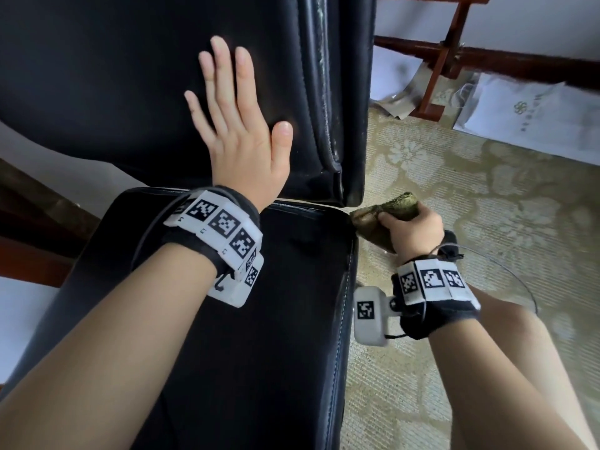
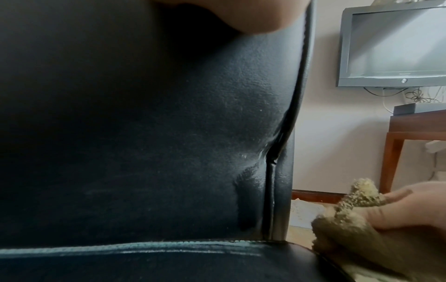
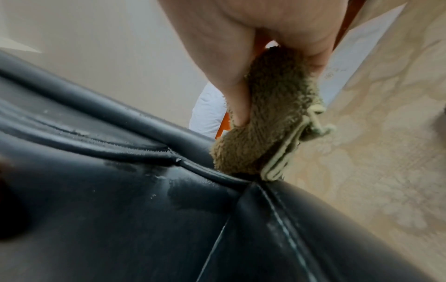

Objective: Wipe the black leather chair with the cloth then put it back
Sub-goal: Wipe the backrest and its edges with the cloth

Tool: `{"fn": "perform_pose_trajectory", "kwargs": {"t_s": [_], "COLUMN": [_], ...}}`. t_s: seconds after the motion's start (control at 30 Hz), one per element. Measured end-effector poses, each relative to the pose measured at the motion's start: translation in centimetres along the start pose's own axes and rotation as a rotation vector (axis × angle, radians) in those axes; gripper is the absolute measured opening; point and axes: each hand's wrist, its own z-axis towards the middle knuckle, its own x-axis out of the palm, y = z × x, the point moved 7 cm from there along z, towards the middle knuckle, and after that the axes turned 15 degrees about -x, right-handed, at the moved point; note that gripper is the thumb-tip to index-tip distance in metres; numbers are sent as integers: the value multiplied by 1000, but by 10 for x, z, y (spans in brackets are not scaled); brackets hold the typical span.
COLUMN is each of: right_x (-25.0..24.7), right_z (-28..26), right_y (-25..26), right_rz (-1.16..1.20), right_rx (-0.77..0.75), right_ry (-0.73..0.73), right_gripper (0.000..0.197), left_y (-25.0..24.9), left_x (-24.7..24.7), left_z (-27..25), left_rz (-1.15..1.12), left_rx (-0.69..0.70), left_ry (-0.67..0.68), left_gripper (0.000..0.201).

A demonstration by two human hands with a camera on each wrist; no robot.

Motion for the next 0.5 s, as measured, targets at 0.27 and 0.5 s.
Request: {"fn": "perform_pose_trajectory", "kwargs": {"t_s": [0.27, 0.5], "right_x": [25, 52], "right_z": [8, 16], "right_y": [46, 49], "right_rz": [215, 195], "right_rx": [-89, -20], "right_ry": [16, 7], "right_gripper": [75, 78], "left_y": [1, 2], "left_x": [-1, 2], "left_z": [0, 0], "left_rz": [4, -34], "left_rx": [1, -12], "left_ry": [5, -3], "left_gripper": [68, 70]}}
